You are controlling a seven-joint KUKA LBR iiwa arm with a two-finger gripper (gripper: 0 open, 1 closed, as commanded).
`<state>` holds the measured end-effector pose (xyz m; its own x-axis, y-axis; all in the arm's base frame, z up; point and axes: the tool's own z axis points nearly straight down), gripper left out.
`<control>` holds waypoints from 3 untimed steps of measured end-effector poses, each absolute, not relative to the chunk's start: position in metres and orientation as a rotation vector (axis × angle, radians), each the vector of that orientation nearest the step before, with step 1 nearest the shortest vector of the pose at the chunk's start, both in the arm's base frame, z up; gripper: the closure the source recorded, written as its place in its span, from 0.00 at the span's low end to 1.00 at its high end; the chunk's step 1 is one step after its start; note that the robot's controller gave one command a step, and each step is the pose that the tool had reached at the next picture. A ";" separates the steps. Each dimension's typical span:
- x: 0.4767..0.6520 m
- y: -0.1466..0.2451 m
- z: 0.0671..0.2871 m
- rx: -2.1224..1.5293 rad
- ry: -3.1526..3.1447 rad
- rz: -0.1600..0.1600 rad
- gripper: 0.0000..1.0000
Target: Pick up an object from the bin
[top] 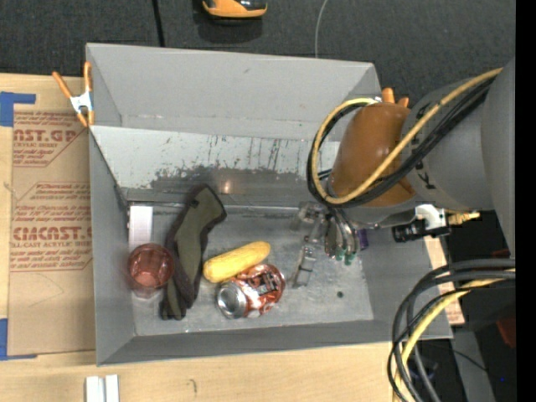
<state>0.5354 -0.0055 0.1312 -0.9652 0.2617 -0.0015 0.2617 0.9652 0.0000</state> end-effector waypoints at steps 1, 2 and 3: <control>0.529 0.007 0.121 0.335 3.117 -0.003 0.00; 0.523 0.040 0.083 0.169 3.137 0.000 0.00; 0.516 0.041 0.072 0.304 3.129 0.003 0.00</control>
Offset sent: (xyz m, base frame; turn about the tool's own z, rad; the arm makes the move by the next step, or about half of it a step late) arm -0.0125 0.0482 -0.0521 -0.1609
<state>0.5159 0.0408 0.0717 -0.9813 0.1923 0.0027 0.1923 0.9813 0.0015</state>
